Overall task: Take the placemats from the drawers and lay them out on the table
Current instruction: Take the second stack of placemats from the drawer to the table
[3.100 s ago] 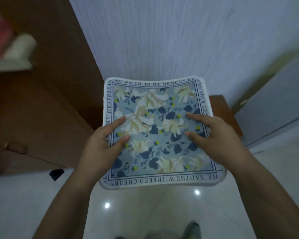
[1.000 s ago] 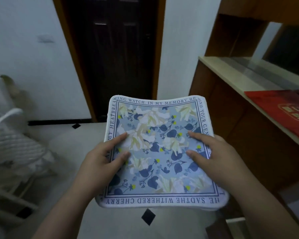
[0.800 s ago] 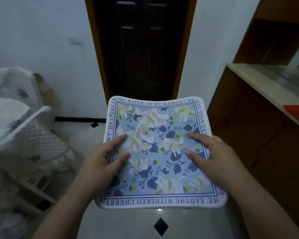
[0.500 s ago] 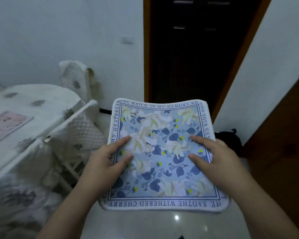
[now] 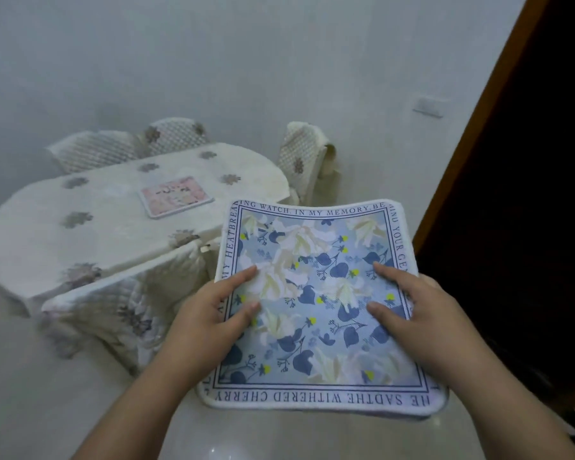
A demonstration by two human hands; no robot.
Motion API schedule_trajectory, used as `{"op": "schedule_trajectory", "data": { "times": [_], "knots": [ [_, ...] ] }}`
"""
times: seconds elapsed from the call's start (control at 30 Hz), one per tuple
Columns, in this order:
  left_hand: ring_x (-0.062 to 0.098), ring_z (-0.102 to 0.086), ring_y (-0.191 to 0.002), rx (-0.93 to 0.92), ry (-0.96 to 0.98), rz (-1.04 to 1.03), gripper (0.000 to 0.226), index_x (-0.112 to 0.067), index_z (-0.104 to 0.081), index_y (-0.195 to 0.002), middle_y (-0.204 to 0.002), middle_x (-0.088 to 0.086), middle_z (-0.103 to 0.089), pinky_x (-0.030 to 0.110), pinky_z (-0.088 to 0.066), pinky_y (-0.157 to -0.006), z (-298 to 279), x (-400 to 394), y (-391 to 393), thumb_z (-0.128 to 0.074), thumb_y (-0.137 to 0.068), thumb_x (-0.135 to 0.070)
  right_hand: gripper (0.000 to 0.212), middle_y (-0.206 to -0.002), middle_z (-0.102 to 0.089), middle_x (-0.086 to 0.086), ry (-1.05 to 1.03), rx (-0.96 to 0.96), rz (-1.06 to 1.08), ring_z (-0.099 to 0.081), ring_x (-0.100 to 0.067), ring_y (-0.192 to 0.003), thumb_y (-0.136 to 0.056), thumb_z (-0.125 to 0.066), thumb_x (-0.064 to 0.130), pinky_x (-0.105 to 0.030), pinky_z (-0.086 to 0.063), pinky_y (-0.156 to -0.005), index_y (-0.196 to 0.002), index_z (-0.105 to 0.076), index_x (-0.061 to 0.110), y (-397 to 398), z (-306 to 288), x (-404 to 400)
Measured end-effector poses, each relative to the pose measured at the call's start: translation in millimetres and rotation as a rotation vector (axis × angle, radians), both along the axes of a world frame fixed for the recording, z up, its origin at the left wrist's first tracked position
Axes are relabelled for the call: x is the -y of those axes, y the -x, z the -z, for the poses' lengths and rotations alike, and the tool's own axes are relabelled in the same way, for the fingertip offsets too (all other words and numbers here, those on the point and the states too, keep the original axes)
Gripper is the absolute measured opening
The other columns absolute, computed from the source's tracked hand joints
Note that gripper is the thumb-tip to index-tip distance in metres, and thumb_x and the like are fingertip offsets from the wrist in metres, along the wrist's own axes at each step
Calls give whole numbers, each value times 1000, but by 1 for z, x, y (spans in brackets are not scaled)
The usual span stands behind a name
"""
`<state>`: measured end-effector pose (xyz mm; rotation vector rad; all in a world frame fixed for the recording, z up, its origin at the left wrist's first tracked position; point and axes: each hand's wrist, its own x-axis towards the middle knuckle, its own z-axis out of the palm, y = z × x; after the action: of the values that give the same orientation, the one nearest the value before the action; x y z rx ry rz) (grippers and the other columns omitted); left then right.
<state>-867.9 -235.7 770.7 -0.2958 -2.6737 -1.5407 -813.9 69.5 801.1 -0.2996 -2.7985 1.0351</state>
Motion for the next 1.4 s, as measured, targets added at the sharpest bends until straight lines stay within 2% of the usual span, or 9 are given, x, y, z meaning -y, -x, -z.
{"op": "schedule_trajectory", "data": {
  "times": [0.13,0.23,0.43,0.57,0.67,0.8,0.93,1.2,1.4],
  "knots": [
    [-4,-58,-116,44,-42,-152,47,-60,-58,-129,-126,-31,-56,35,-54,-100,6,5,4,-74,-88,-42,60,-122,-49,13,-36,20,-171,-52,-5,-106,-85,-71,48,-24,-43,-92,-139,-45,57,59,4,-1],
    [0,-62,-113,67,-73,-260,46,-60,-60,-127,-125,-32,-55,37,-58,-94,9,16,11,-75,-88,-40,59,-125,-49,15,-21,24,-283,-48,-1,-104,-86,-71,46,-20,-38,-89,-139,-46,56,97,11,11],
    [-16,-57,-108,72,-55,-386,46,-57,-61,-128,-120,-39,-55,31,-56,-96,19,40,50,-76,-88,-39,59,-124,-51,13,-24,40,-413,-53,-6,-116,-87,-71,45,-20,-38,-91,-139,-47,54,172,24,45],
    [-6,-61,-113,83,-120,-412,47,-58,-61,-127,-125,-34,-59,36,-57,-96,30,60,101,-76,-88,-35,60,-123,-52,10,-39,43,-432,-55,-8,-116,-86,-72,43,-19,-38,-91,-139,-47,54,232,29,68],
    [-7,-60,-113,78,-124,-399,48,-59,-60,-127,-124,-36,-56,36,-56,-97,37,80,150,-76,-88,-37,60,-125,-53,11,-62,29,-430,-57,-9,-114,-86,-72,45,-25,-44,-97,-139,-47,55,280,31,86],
    [-9,-58,-115,80,-130,-389,47,-62,-59,-127,-124,-39,-54,32,-55,-98,35,110,215,-75,-88,-39,59,-122,-51,13,-91,18,-420,-55,-8,-114,-86,-71,44,-24,-43,-94,-139,-46,54,344,26,118],
    [-2,-60,-114,99,-146,-381,46,-56,-60,-130,-122,-35,-55,38,-56,-98,30,143,273,-74,-89,-39,60,-127,-52,11,-88,3,-429,-55,-9,-116,-86,-71,45,-25,-44,-98,-140,-46,53,401,27,150],
    [2,-62,-110,103,-99,-457,45,-56,-58,-131,-120,-37,-52,39,-59,-92,30,183,364,-71,-92,-39,59,-120,-47,11,-89,35,-505,-48,-6,-104,-88,-70,44,-23,-41,-90,-139,-42,53,512,33,193],
    [7,-66,-106,218,-126,-512,66,-60,-53,-132,-132,-26,-50,34,-62,-83,42,191,430,-68,-89,-13,66,-119,-44,6,-20,135,-615,-49,-6,-98,-91,-68,34,-22,-41,-85,-147,-36,48,612,62,212]
  ]
}}
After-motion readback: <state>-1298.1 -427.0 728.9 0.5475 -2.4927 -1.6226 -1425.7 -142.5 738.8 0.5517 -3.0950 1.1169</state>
